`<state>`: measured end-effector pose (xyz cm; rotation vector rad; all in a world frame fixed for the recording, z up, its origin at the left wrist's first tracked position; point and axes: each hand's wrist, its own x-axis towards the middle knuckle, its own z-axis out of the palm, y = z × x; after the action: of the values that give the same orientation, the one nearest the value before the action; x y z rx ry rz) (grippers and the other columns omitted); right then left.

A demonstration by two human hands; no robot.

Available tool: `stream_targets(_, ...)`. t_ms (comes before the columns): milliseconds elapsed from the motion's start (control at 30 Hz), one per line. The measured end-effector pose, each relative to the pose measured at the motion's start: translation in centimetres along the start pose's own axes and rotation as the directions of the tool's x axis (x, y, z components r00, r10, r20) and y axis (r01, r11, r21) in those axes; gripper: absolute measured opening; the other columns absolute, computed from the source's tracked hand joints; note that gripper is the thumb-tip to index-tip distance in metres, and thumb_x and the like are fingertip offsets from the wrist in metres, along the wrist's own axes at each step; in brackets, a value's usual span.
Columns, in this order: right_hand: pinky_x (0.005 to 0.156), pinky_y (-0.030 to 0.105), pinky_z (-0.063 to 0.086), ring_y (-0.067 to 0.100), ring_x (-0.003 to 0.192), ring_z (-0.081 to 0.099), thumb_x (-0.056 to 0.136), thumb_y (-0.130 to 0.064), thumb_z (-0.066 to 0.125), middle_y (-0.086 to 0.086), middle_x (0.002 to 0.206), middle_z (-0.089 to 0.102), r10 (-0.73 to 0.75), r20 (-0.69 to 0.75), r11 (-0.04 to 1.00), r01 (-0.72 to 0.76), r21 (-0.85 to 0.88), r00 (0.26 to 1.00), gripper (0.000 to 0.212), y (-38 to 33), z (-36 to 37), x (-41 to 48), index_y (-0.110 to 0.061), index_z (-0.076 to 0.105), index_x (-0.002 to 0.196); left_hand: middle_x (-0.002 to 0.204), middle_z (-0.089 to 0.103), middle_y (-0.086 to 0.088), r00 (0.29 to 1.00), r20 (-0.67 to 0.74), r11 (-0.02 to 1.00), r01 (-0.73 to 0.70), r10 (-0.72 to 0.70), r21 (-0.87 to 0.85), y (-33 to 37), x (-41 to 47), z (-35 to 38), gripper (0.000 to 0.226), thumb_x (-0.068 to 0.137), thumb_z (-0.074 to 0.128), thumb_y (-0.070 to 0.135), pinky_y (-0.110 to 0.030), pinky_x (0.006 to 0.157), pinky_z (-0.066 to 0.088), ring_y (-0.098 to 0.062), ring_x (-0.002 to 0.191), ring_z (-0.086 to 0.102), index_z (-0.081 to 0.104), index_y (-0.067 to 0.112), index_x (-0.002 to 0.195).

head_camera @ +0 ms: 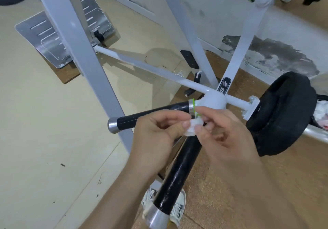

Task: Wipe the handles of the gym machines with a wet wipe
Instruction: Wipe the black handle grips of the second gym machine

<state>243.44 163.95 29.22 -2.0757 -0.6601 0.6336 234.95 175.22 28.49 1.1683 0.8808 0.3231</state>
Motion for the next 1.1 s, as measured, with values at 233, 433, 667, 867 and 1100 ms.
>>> stream_targets(233, 0.054, 0.016, 0.047, 0.003, 0.058, 0.061, 0.079, -0.004, 0.072, 0.003, 0.078, 0.073, 0.201, 0.230, 0.897, -0.273, 0.348, 0.952, 0.020, -3.8, 2.0, 3.4, -0.013, 0.073, 0.097, 0.066, 0.073, 0.004, 0.986, -0.148, 0.996, -0.080, 0.073, -0.042, 1.2, 0.8, -3.6, 0.013, 0.078, 0.072, 0.002, -0.012, 0.055, 0.047, -0.001, 0.058, 0.063, 0.075, 0.015, 0.078)
stream_targets(433, 0.050, 0.018, 0.043, 0.006, 0.048, 0.048, 0.081, -0.016, 0.072, 0.000, 0.065, 0.060, 0.258, 0.217, 0.906, -0.314, 0.285, 0.941, 0.012, -5.5, 3.8, 4.8, -0.014, 0.074, 0.092, 0.061, 0.065, 0.006, 0.985, -0.142, 0.990, -0.081, 0.097, 0.118, 1.1, 1.0, -6.1, 0.017, 0.084, 0.069, 0.005, -0.025, 0.057, 0.048, -0.007, 0.056, 0.055, 0.073, 0.021, 0.079)
stream_targets(667, 0.042, 0.017, 0.031, 0.006, 0.045, 0.034, 0.089, -0.023, 0.064, -0.004, 0.051, 0.042, 0.232, 0.284, 0.918, -0.306, 0.253, 0.930, 0.020, -6.8, 4.7, 7.1, -0.005, 0.073, 0.087, 0.057, 0.054, 0.008, 0.992, 0.123, 0.933, -0.051, 0.008, 0.355, 2.4, 1.0, -7.7, 0.020, 0.074, 0.079, 0.023, -0.018, 0.054, 0.039, -0.003, 0.052, 0.047, 0.071, 0.037, 0.087)
stream_targets(867, 0.036, 0.019, 0.021, 0.008, 0.039, 0.022, 0.073, -0.036, 0.069, -0.005, 0.048, 0.033, 0.152, 0.506, 0.942, -0.280, 0.187, 0.849, 0.036, -7.2, 4.0, 9.7, -0.003, 0.072, 0.085, 0.063, 0.070, 0.006, 0.998, -0.045, 0.926, 0.065, -0.051, 0.372, 2.5, 1.2, -7.6, 0.019, 0.092, 0.060, 0.022, -0.022, 0.055, 0.045, -0.009, 0.054, 0.063, 0.073, 0.022, 0.077)
stream_targets(1100, 0.043, 0.009, 0.035, -0.003, 0.040, 0.044, 0.078, -0.022, 0.075, -0.013, 0.046, 0.053, 0.056, 0.783, 0.989, 0.075, -0.130, 0.620, 0.009, -7.2, 1.9, 12.8, -0.017, 0.075, 0.070, 0.082, 0.072, -0.010, 0.855, -0.505, 0.992, 0.108, -0.123, -0.059, 2.7, 0.2, -4.6, 0.028, 0.100, 0.041, 0.018, -0.023, 0.054, 0.053, -0.012, 0.066, 0.068, 0.066, 0.006, 0.092)
